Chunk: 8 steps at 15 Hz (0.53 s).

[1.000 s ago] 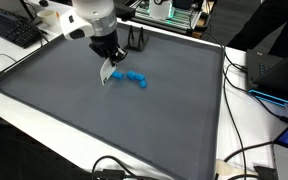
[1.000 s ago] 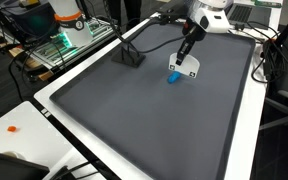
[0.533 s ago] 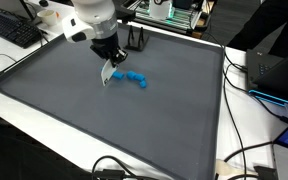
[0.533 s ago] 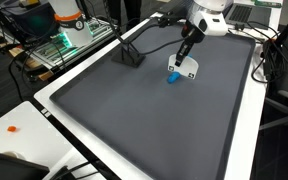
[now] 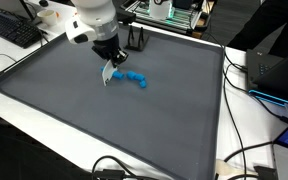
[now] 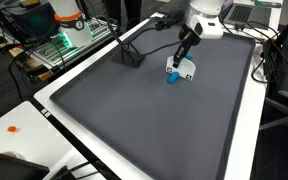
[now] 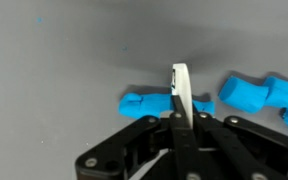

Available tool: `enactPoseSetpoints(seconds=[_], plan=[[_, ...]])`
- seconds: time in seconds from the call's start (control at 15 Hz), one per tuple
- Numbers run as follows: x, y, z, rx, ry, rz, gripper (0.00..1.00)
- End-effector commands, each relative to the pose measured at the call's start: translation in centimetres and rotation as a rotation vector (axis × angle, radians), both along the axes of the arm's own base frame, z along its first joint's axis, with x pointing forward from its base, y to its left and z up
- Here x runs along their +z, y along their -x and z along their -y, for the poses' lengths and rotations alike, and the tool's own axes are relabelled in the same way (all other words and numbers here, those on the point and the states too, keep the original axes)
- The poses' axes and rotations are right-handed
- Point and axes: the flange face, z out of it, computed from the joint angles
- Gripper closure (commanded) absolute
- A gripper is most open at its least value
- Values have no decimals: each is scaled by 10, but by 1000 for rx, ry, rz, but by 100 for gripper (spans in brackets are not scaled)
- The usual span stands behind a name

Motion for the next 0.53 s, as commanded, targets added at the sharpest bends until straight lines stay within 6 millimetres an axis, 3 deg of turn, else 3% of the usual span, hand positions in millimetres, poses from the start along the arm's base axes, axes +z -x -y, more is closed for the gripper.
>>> enactPoseSetpoints(seconds=[0.0, 0.47], plan=[[-20, 21, 7, -49, -17, -41, 99], [-3, 43, 9, -118, -73, -59, 99]])
